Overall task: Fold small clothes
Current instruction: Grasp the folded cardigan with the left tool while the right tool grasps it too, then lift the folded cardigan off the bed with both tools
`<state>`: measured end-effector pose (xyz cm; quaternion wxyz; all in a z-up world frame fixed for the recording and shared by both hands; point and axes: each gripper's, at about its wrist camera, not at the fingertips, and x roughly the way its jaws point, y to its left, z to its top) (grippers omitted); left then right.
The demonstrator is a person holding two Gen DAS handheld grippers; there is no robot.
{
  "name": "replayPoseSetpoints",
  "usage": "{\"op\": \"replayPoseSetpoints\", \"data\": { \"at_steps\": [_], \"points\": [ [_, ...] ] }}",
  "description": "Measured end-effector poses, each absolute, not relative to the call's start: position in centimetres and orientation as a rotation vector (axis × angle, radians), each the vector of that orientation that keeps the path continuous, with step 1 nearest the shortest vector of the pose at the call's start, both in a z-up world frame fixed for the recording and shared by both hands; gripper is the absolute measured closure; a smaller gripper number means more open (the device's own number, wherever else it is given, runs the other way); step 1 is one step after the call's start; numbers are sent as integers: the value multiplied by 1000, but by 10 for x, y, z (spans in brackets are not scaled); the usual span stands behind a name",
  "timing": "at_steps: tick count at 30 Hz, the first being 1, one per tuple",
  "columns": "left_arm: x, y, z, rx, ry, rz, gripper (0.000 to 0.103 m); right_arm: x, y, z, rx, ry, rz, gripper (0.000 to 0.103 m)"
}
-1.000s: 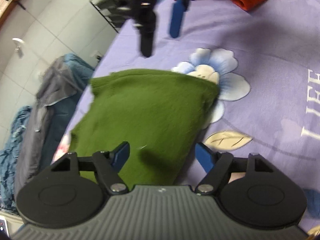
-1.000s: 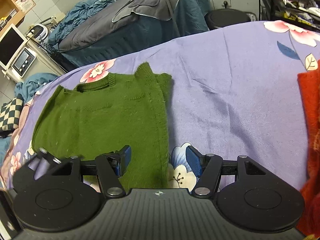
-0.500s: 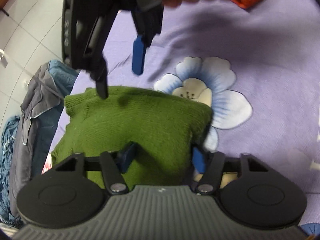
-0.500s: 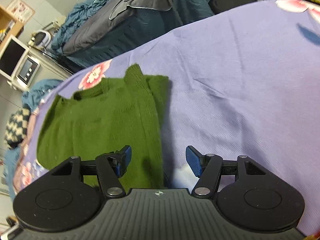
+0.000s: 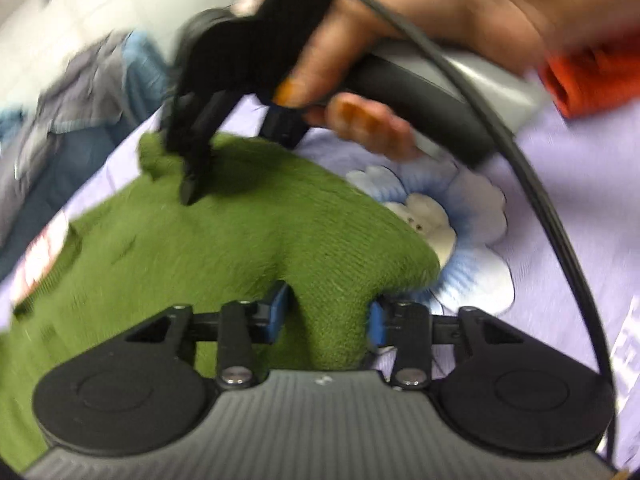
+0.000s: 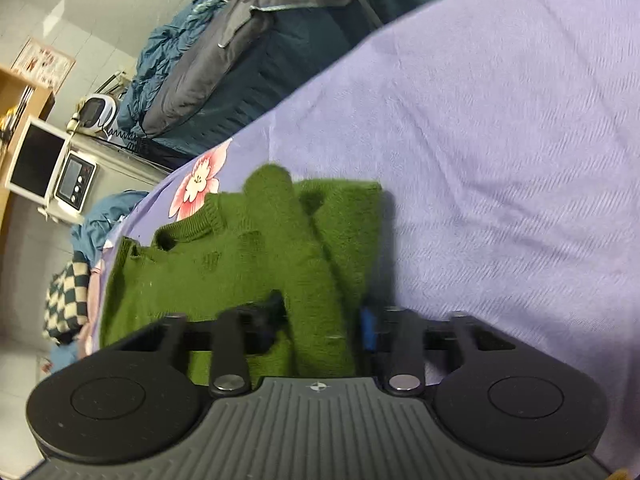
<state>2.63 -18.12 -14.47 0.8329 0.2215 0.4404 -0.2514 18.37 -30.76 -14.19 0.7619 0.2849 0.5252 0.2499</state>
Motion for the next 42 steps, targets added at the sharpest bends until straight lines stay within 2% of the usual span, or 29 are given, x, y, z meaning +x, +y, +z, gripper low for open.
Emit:
{"op": "replayPoseSetpoints", "data": {
  "at_steps": [1, 2, 4, 6, 11, 15, 26, 36, 42],
  "points": [
    [31, -174, -142, 409, 948, -523, 78, 181, -310, -142, 637, 1143, 540, 59],
    [36, -166, -140, 332, 969, -514, 84, 180, -312, -140, 649, 1143, 539, 63],
    [41, -149, -134, 179, 1005, -489, 89, 178, -317, -135, 682, 1140, 526, 69],
    [38, -132, -127, 56, 1005, -464, 90, 179, -317, -129, 710, 1131, 519, 73],
    [31, -84, -102, -184, 945, -388, 90, 175, -315, -104, 900, 1094, 520, 73],
    [12, -46, -71, -245, 851, -350, 90, 170, -290, -67, 888, 1055, 568, 74],
    [-35, 114, -18, -442, 679, -48, 90, 175, -156, -8, 975, 1050, 610, 73],
    [-48, 236, -37, -547, 706, 131, 90, 180, -42, -11, 812, 1111, 609, 74],
    [-59, 259, -67, -606, 745, 163, 89, 186, -10, -30, 723, 1169, 575, 74]
  ]
}}
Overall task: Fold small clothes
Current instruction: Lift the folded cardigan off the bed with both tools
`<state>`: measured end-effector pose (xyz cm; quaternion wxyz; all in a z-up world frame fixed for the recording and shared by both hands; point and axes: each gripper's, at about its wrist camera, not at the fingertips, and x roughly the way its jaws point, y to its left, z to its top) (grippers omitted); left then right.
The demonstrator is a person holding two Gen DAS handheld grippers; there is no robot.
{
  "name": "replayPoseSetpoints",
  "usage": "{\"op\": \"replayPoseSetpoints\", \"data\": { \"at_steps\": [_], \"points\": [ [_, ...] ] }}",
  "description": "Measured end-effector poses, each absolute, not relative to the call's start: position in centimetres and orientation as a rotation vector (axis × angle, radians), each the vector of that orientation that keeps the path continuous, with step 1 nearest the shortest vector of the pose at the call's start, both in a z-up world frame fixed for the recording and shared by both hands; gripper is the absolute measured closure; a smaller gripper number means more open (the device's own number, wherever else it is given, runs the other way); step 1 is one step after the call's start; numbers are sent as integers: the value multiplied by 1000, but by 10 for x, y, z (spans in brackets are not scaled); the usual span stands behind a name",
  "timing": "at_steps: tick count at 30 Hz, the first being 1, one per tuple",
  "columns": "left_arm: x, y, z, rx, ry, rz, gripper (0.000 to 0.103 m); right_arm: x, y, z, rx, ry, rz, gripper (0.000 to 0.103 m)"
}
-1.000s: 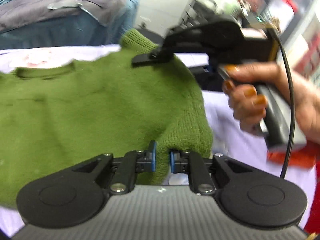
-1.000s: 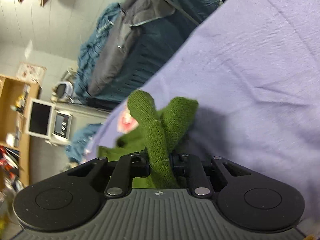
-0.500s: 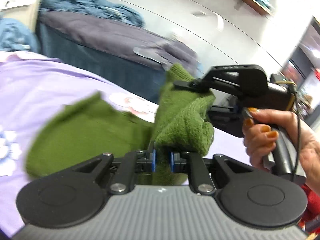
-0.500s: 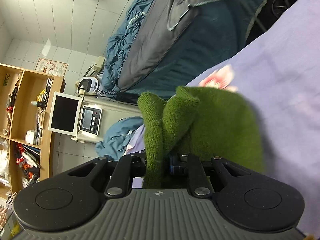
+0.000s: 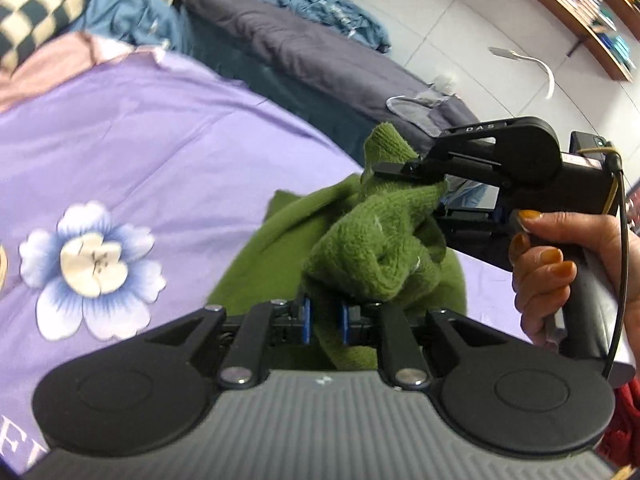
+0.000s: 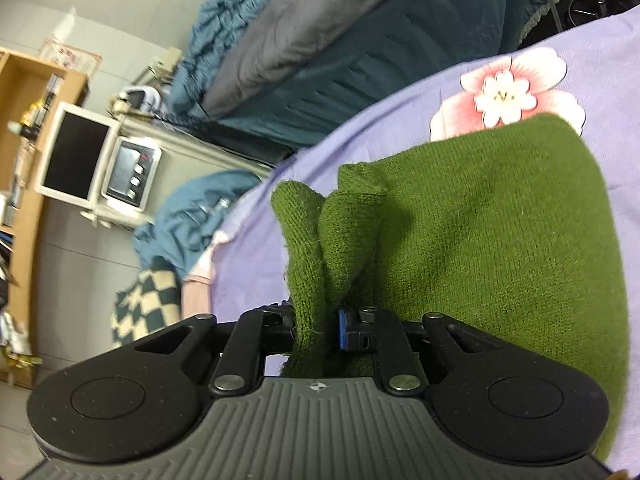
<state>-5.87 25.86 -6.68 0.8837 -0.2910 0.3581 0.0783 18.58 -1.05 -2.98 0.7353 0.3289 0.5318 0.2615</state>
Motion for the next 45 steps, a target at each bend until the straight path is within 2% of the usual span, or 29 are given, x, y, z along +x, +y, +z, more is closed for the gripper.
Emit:
{"op": "replayPoseSetpoints", "data": {
  "at_steps": [5, 8, 10, 12, 15, 17, 23, 25, 26, 32, 35, 43, 45],
  "points": [
    [-57, 273, -87, -616, 781, 177, 85, 184, 6, -43, 664, 1193, 564, 70],
    [-56, 278, -98, -608, 810, 186, 85, 183, 13, -47, 606, 1186, 573, 62],
    [-55, 282, -104, -629, 819, 196, 82, 184, 17, -51, 586, 1197, 592, 51],
    [-54, 285, -107, -626, 829, 207, 78, 184, 19, -51, 581, 1194, 611, 49],
    [-57, 286, -107, -588, 844, 236, 63, 183, 18, -41, 547, 1150, 654, 49],
    [-60, 287, -102, -529, 859, 296, 48, 180, 11, -29, 519, 1093, 680, 49],
    [-70, 282, -67, -385, 805, 323, 49, 165, -23, -1, 286, 948, 699, 50],
    [-67, 268, -50, -321, 758, 259, 51, 156, -35, 2, 200, 908, 701, 55],
    [-64, 261, -42, -288, 734, 228, 54, 151, -41, 2, 161, 894, 704, 61],
    [-46, 222, -13, -120, 681, 141, 60, 122, -69, -4, 56, 873, 700, 64],
    [-31, 210, -23, -118, 741, 45, 65, 110, -73, -8, 42, 875, 706, 65],
    [-4, 236, -82, -193, 849, 117, 64, 95, -59, -29, -72, 916, 713, 64],
    [1, 245, -95, -194, 875, 120, 61, 95, -62, -36, -65, 923, 704, 64]
  ]
}}
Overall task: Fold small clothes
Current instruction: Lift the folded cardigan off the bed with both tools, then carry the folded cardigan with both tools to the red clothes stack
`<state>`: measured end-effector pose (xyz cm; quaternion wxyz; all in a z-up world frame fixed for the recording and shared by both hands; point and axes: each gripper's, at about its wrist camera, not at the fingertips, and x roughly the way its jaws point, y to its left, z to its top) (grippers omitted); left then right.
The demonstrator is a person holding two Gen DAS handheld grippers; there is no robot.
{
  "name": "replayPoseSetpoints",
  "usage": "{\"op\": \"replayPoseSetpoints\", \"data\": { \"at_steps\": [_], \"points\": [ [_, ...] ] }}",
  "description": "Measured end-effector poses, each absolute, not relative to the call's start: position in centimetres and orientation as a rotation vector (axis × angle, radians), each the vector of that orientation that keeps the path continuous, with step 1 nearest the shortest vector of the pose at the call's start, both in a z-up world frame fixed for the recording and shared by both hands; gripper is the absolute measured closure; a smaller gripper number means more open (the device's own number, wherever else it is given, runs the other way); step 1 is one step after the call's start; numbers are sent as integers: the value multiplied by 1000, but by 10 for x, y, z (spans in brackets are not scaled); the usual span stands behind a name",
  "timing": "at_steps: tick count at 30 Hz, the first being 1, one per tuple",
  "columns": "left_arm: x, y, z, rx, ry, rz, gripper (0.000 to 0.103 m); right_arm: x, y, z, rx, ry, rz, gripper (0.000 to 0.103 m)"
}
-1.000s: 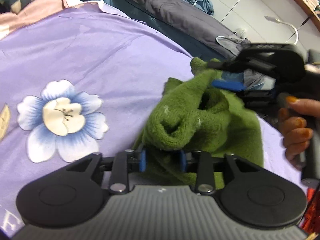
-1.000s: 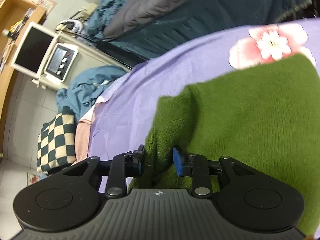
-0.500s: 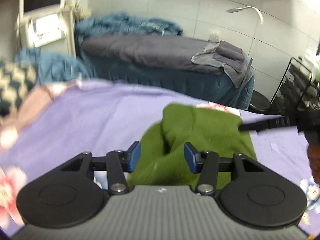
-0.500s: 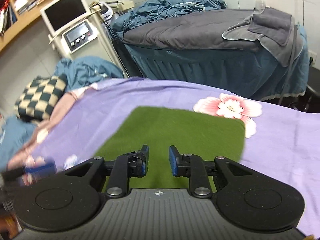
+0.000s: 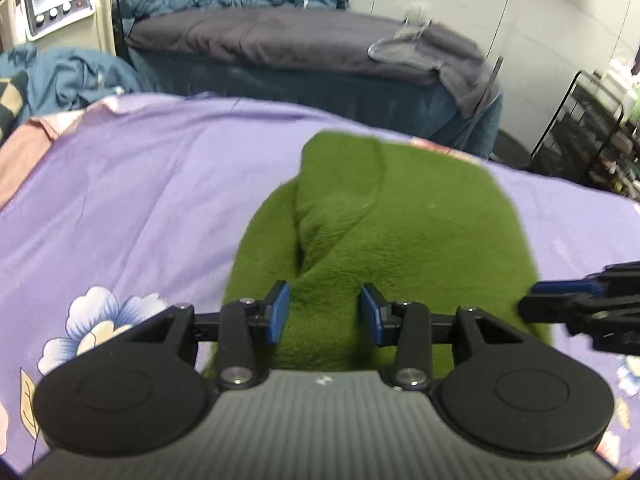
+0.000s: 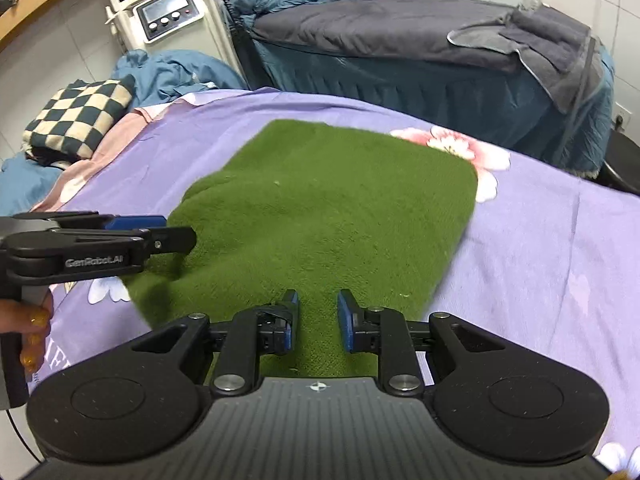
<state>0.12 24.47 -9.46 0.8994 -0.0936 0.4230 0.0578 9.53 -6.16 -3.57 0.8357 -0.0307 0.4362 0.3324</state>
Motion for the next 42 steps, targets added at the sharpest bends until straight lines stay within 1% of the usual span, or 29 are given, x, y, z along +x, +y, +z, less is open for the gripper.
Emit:
{"op": "replayPoseSetpoints", "data": {
  "at_steps": [3, 6, 11, 12, 13, 14, 15, 16, 17, 18, 21, 23, 27, 29, 31, 37, 42],
  "points": [
    [3, 258, -106, -251, 892, 116, 56, 98, -58, -41, -55, 932, 697, 64],
    [4, 262, -113, -244, 901, 99, 51, 96, -56, -46, -57, 938, 689, 63],
    [0, 276, -105, -311, 895, 103, 38, 101, -62, -46, -5, 974, 683, 61],
    [-4, 278, -101, -337, 889, 108, 38, 102, -64, -45, 13, 979, 685, 52],
    [-9, 282, -96, -363, 879, 114, 36, 101, -68, -43, 35, 982, 683, 38],
    [-14, 285, -89, -383, 864, 115, 31, 101, -73, -40, 55, 978, 672, 28],
    [-21, 289, -83, -400, 842, 111, 27, 100, -78, -37, 67, 970, 655, 9],
    [-27, 293, -77, -417, 822, 112, 16, 99, -85, -33, 85, 953, 634, 2],
    [-34, 297, -72, -440, 805, 121, 3, 98, -93, -30, 109, 936, 623, 1],
    [-41, 302, -69, -475, 793, 132, 0, 98, -101, -28, 140, 928, 620, 1],
    [-59, 318, -70, -630, 778, 113, 0, 102, -126, -27, 253, 951, 595, 0],
    [-67, 324, -81, -729, 795, 96, 0, 106, -144, -34, 371, 987, 587, 0],
    [-82, 323, -116, -889, 827, 105, 0, 107, -176, -66, 681, 1102, 545, 0],
    [-87, 319, -133, -945, 812, 110, 0, 101, -184, -82, 788, 1147, 514, 0],
    [-89, 315, -147, -982, 801, 117, 0, 92, -190, -93, 863, 1152, 521, 0],
    [-69, 302, -176, -1026, 794, 109, 0, 77, -188, -116, 961, 1183, 508, 0],
    [-56, 300, -190, -1051, 724, 126, 0, 79, -184, -132, 984, 1188, 521, 0]
  ]
}}
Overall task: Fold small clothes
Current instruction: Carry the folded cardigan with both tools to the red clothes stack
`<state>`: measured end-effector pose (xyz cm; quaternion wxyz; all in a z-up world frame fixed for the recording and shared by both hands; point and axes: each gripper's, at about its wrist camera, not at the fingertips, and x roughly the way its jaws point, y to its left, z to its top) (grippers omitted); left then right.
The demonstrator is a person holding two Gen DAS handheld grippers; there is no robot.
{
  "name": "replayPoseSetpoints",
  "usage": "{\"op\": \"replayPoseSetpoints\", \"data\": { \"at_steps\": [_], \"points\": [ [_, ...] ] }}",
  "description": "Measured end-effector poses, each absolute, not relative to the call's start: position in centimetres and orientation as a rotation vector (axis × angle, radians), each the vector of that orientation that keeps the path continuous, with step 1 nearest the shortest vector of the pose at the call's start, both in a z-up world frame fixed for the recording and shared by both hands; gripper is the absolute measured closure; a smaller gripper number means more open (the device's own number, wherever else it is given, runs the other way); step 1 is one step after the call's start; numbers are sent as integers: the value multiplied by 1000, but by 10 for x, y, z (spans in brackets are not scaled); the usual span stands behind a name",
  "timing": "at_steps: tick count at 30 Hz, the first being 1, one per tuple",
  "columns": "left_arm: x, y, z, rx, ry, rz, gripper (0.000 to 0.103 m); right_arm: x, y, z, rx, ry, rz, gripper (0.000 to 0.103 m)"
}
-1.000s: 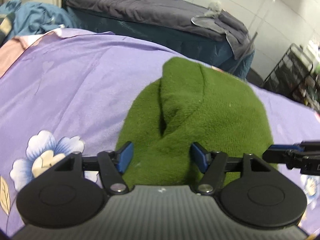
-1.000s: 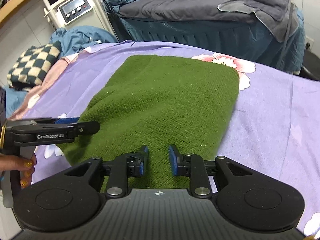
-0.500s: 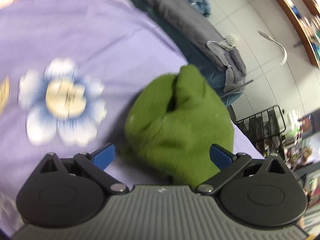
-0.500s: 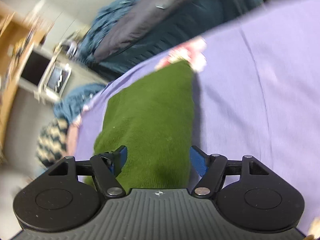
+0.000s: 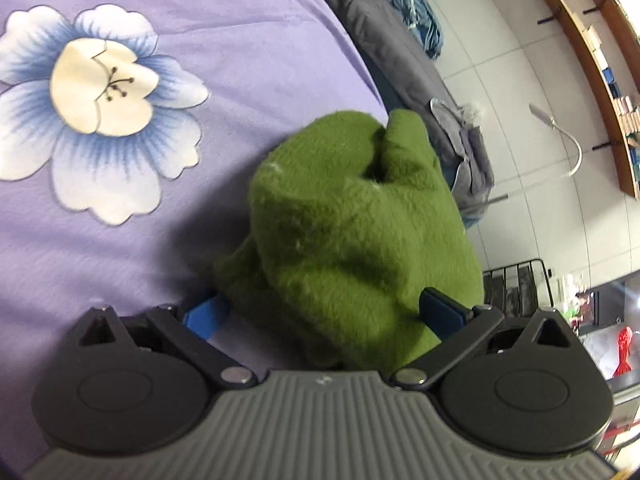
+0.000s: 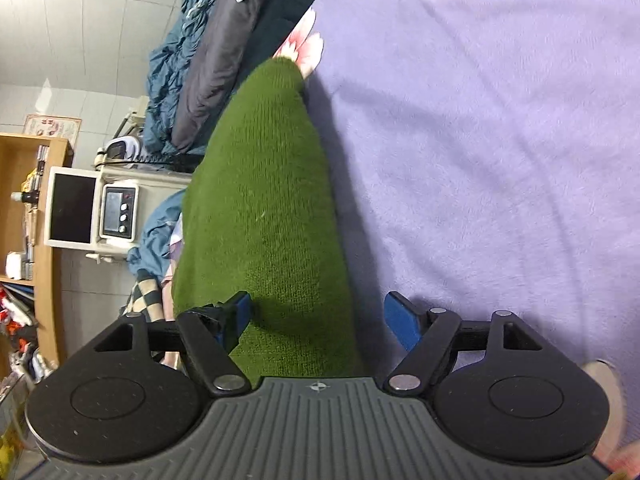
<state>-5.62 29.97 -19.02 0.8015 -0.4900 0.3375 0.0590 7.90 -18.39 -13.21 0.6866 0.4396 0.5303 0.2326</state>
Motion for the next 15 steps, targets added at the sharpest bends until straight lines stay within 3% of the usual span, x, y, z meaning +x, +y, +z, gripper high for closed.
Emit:
{"op": "replayPoseSetpoints", "data": {
  "at_steps": [8, 15],
  "points": [
    [-31, 301, -192, -1111, 701, 188, 0, 102, -163, -135, 991, 1110, 577, 0],
    [0, 298, -186, -1084, 785, 206, 0, 121, -146, -144, 975, 1138, 597, 0]
  ]
}}
